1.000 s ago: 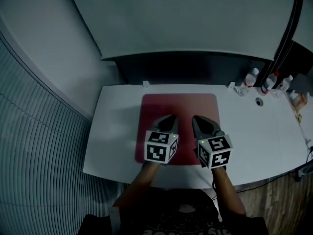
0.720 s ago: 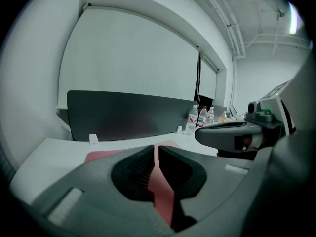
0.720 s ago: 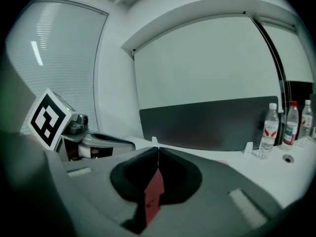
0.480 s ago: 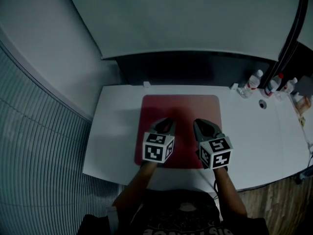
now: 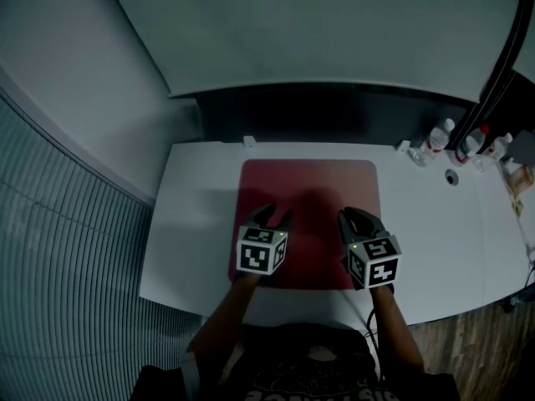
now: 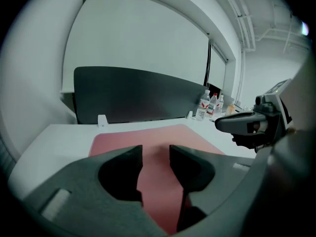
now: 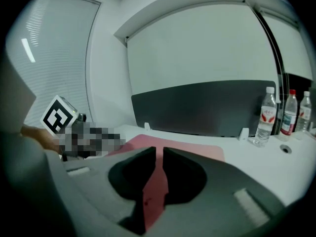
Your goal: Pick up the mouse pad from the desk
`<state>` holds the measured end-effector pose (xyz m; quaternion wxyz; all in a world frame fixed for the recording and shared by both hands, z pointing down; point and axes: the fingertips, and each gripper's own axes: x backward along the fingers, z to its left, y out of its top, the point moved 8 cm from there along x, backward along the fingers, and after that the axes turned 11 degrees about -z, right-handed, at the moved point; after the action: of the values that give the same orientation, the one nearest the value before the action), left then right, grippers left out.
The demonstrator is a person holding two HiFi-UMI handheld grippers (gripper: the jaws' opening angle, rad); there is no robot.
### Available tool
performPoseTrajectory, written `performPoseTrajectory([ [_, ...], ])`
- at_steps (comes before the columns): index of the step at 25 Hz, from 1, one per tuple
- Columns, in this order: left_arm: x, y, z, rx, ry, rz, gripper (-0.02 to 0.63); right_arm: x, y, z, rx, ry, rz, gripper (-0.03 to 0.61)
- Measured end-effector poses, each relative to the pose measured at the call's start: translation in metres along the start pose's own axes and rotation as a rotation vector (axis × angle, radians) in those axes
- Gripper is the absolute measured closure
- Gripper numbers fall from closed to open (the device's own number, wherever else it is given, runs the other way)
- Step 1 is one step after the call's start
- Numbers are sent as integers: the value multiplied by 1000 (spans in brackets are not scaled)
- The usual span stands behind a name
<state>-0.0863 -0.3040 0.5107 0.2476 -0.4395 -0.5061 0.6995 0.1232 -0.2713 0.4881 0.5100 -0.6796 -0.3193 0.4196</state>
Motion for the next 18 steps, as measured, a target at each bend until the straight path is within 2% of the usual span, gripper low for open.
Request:
performPoseTrajectory([
  [12, -5, -29, 43, 22, 45, 73, 344, -9, -27, -25, -11, -22, 76, 478],
  [18, -7, -37, 65, 31, 77, 106, 309, -9, -43, -42, -44, -57, 135, 451],
])
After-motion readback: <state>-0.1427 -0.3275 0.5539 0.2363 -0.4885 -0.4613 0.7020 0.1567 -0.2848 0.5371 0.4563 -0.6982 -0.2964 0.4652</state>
